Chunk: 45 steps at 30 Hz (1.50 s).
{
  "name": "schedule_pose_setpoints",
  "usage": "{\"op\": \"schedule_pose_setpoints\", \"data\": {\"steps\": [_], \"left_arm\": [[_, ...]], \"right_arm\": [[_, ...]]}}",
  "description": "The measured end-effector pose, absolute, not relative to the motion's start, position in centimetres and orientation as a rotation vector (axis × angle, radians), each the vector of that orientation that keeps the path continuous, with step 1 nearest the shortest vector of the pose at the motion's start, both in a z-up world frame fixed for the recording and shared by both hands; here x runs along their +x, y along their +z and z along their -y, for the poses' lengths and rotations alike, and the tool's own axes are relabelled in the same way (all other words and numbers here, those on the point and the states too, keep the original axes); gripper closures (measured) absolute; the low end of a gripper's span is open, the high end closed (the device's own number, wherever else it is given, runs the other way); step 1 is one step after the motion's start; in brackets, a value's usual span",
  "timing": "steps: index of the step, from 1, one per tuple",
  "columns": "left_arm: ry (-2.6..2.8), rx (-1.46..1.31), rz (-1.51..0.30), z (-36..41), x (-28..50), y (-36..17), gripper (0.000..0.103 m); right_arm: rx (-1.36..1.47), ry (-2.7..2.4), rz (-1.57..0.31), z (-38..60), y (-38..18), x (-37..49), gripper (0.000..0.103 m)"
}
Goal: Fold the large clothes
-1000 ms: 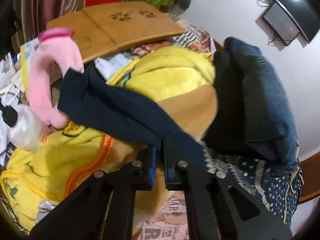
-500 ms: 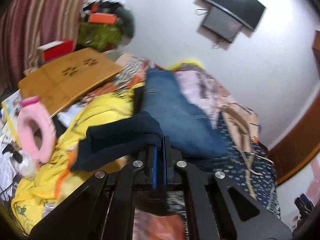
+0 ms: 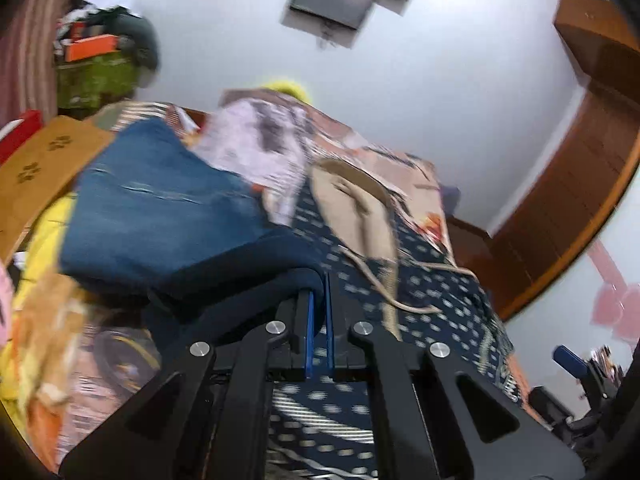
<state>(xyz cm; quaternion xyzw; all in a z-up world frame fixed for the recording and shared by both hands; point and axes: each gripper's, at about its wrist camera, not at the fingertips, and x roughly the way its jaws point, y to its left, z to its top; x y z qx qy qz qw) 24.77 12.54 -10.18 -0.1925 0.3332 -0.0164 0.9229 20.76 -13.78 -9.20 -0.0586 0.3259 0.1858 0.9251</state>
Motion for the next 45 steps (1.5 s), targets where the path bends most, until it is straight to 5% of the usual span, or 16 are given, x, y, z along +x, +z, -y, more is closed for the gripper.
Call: {"op": "schedule_pose_setpoints", "data": {"steps": [12,17,19,32,45], "left_arm": [[-0.271,-0.197,-1.028,-0.5,28.3,-17.5,0.098],[-0.300,-0.113,-1.078,0.4,26.4,-18.5,0.066],[-0.310,-0.083,-1.066,0.3,25.6,-17.9,0.062],[-0.072,0.048,-0.838,-8.0,18.9,-12.3,0.034],[0.099,-0.094,-0.964,-18.3,16.2,-19.0,0.033]], "right_arm": [[-0.126,0.333,-0.707,17.0,-10.6,20.9,0.003],[-0.124,0.318,-0.712,17.7,-10.6,20.4,0.003],[-0.130,0.313,-0.710,17.8,-10.5,20.2,0.003],[-0.154,0.337,-0.644,15.1,-8.5,20.0,0.003],[-0.335,0.578,-0.775,3.2,-12.4,22.5,0.004]]}}
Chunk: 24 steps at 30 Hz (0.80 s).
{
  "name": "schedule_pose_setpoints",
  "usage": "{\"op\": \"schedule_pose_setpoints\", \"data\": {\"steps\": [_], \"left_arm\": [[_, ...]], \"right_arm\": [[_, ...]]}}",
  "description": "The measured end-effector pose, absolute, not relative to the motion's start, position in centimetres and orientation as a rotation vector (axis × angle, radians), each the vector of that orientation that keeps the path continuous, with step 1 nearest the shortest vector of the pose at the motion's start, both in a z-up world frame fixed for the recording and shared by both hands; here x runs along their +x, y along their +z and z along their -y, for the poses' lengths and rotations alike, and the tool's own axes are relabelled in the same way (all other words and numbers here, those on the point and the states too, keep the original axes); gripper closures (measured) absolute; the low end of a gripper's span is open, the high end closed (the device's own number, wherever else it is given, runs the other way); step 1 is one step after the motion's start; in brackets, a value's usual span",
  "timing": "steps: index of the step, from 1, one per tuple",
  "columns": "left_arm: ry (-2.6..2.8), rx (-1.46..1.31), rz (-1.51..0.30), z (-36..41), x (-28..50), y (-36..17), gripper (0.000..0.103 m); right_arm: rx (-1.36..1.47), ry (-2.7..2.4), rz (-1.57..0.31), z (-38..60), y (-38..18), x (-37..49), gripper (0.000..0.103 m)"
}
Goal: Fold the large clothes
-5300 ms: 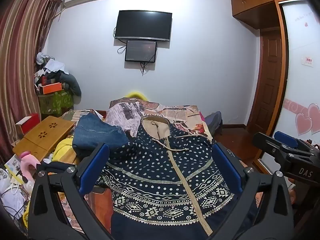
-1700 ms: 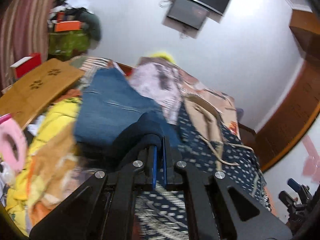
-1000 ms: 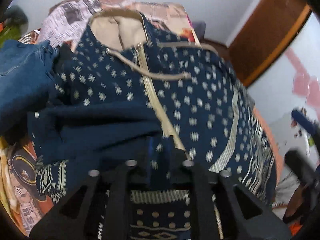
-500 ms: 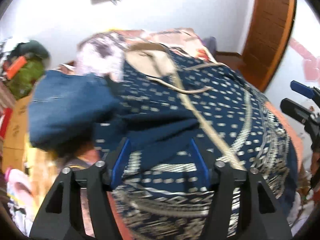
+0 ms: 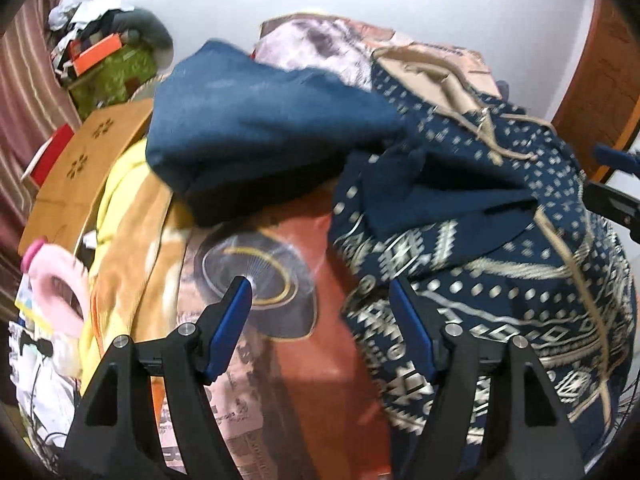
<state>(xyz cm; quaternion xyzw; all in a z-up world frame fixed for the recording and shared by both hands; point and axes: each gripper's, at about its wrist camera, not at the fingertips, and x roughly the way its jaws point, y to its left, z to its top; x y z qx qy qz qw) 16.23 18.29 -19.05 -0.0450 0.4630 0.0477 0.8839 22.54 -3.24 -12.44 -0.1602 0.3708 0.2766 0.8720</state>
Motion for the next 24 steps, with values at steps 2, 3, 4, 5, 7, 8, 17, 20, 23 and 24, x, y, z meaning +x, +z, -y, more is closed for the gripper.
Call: {"op": "schedule_pose_setpoints", "data": {"steps": [2,3,4,5,7,8,17,20,23,24], "left_arm": [[0.098,-0.105,-0.978,-18.5,16.2,-20.0,0.033],[0.095,-0.110,-0.983,-18.6,16.2,-20.4,0.033],[0.092,-0.115,-0.989,-18.7,16.3,-20.9,0.033],[0.086,-0.117,-0.996,-18.7,16.5,-21.3,0.033],[0.079,-0.114,-1.005,-18.5,16.8,-22.0,0.033],[0.076,-0.112,-1.011,-18.4,17.0,-22.3,0.033],[0.034,-0.119,-1.065,-18.0,19.1,-25.1,0.033],[0.023,-0.125,-1.081,-17.8,19.8,-25.8,0.033],[0.026,-0.124,-1.095,-17.6,20.6,-26.4,0.033],[0.031,-0.128,-1.095,-17.6,20.8,-26.6,0.033]], "right_arm": [[-0.371,0.621,-0.801,1.1,-13.5,23.0,0.005],[-0.391,0.638,-0.819,0.0,-14.2,23.4,0.006],[-0.404,0.648,-0.836,-0.7,-14.7,23.7,0.011],[-0.419,0.663,-0.861,-1.5,-15.4,24.1,0.014],[-0.438,0.680,-0.911,-2.9,-16.8,25.0,0.026],[-0.447,0.684,-0.932,-3.5,-17.5,25.5,0.028],[-0.587,0.715,-1.044,-7.1,-22.3,26.9,0.039],[-0.621,0.723,-1.052,-7.5,-23.4,26.7,0.043],[-0.585,0.746,-1.060,-7.1,-23.0,26.8,0.074],[-0.567,0.745,-1.066,-7.0,-22.7,26.9,0.081]]}}
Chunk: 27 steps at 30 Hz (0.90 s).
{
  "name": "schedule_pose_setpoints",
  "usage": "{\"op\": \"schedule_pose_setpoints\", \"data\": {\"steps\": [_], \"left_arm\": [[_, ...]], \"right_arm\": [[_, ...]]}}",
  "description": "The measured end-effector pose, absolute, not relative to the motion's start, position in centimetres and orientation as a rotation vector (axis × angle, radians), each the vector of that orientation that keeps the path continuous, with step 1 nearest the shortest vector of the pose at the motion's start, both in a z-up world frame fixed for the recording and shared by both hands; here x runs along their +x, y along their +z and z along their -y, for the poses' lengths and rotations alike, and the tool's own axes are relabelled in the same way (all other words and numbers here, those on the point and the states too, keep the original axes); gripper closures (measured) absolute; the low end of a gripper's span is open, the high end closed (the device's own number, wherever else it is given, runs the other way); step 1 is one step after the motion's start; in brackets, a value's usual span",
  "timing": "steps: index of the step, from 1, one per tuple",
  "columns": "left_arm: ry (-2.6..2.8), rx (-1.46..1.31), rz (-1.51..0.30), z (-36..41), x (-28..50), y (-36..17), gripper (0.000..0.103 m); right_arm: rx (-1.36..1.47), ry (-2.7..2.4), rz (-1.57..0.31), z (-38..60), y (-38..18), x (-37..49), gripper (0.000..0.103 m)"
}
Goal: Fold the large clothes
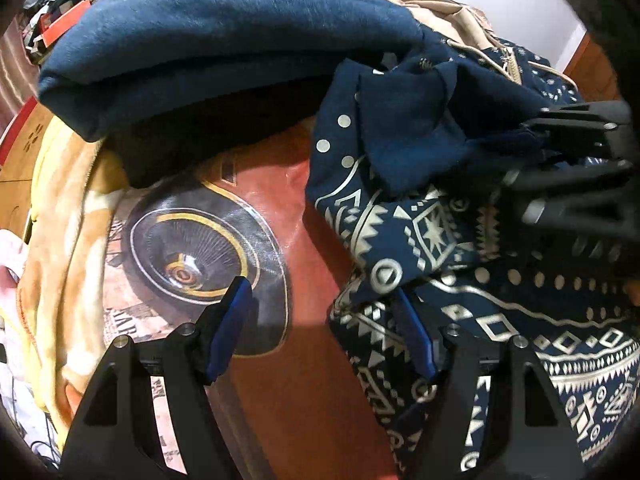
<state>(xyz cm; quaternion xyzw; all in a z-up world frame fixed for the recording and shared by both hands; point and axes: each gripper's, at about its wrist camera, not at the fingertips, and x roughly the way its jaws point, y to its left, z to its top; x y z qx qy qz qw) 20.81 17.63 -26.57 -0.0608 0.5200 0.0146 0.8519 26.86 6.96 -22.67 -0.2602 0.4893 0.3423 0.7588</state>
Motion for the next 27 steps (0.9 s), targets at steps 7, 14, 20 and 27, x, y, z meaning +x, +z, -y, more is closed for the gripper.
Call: {"op": "schedule_pose_setpoints", "data": {"steps": [7,14,20,27], "left_arm": [[0.087,-0.196,-1.070,-18.8,21.9,-25.9,0.033],[0.141,-0.216,-1.037,-19.2,21.3,-24.5,0.033],[0.179,-0.249,-0.989,-19.9,21.1,-23.3,0.033],[0.216,-0.249,-1.004,-20.7,21.2,-24.3,0.033]], "right_arm": [[-0.376,0.730,-0.971,-3.6,-17.2,27.7,0.092],[-0.176,0.662,-0.774,2.4,-7.3,28.9,0.093],[0.008,0.556,-0.610,8.5,-1.8,28.7,0.093],[0.105,0.437,-0.682,14.1,-5.0,29.1,0.093]]}}
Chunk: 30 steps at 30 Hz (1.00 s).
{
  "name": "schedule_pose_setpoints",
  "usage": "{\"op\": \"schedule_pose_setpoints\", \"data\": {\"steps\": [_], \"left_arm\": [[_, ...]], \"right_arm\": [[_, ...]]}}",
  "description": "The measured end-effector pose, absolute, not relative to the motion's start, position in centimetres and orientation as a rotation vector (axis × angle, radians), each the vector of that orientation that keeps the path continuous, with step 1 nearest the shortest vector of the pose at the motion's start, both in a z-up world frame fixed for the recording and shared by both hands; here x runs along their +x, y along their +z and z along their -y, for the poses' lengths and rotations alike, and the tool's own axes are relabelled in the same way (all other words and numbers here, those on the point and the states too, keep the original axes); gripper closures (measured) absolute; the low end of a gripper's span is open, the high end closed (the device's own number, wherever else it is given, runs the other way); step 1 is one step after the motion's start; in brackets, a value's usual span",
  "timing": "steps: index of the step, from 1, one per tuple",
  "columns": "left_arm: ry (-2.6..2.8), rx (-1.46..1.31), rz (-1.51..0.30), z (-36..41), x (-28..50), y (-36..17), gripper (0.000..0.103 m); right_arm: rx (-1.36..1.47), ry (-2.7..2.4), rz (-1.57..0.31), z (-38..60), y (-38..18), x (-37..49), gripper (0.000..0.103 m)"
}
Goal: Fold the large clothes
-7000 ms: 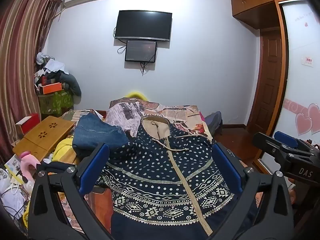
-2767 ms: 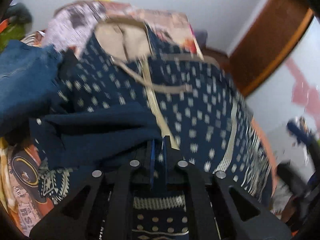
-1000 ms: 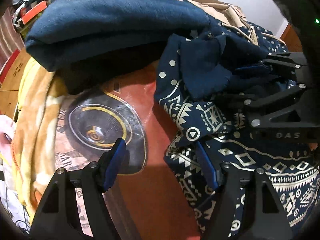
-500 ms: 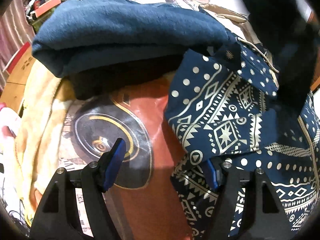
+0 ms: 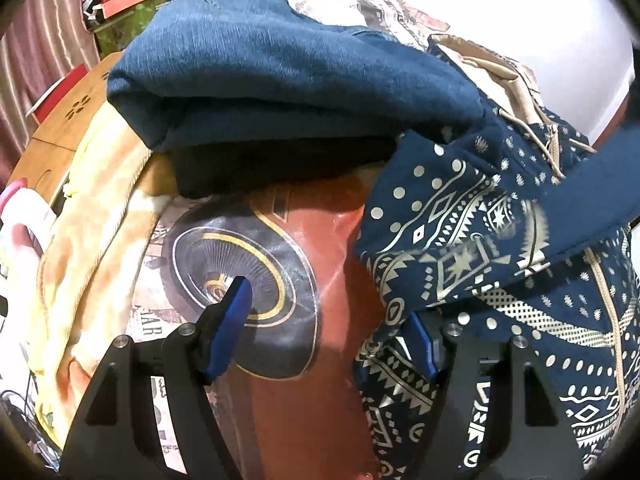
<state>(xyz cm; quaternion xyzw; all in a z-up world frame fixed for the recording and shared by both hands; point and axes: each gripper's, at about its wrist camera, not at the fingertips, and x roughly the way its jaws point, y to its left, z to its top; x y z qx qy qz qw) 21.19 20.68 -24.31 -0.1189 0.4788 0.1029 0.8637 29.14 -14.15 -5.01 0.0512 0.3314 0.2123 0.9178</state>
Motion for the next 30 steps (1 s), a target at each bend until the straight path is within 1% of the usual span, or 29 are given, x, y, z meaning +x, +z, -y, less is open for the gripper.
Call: {"op": "schedule_pose_setpoints", "data": {"steps": [6,9,13,18,20,24,28,30], "left_arm": [[0.225,-0.211,-1.020,-19.0,21.4,-25.4,0.031],[0.221,-0.209,-1.036,-18.5,21.2,-25.8,0.031],[0.234,-0.208,-1.058,-18.2,20.4,-26.6,0.031],[0.246,-0.223,-1.081,-18.3,19.9,-27.7,0.031],[0.252,-0.219,-1.082,-18.4,19.8,-27.8,0.031],[0.259,-0.209,-1.096,-18.1,19.7,-27.9,0.031],[0.222,-0.168,-1.104,-17.4,18.9,-27.0,0.031],[0.186,-0.145,-1.102,-16.6,18.6,-26.1,0.032]], "right_arm": [[0.211,0.346,-0.862,19.2,-11.7,28.5,0.093],[0.267,0.299,-0.931,22.0,-13.9,27.7,0.093],[0.269,0.254,-0.988,23.8,-15.8,26.3,0.093],[0.262,0.240,-1.025,24.6,-16.8,25.2,0.092],[0.233,0.219,-1.013,24.7,-16.9,24.9,0.088],[0.244,0.219,-1.010,25.3,-17.0,24.3,0.086],[0.242,0.216,-1.018,25.6,-16.8,23.8,0.079],[0.232,0.212,-1.016,25.8,-16.4,23.5,0.079]]}}
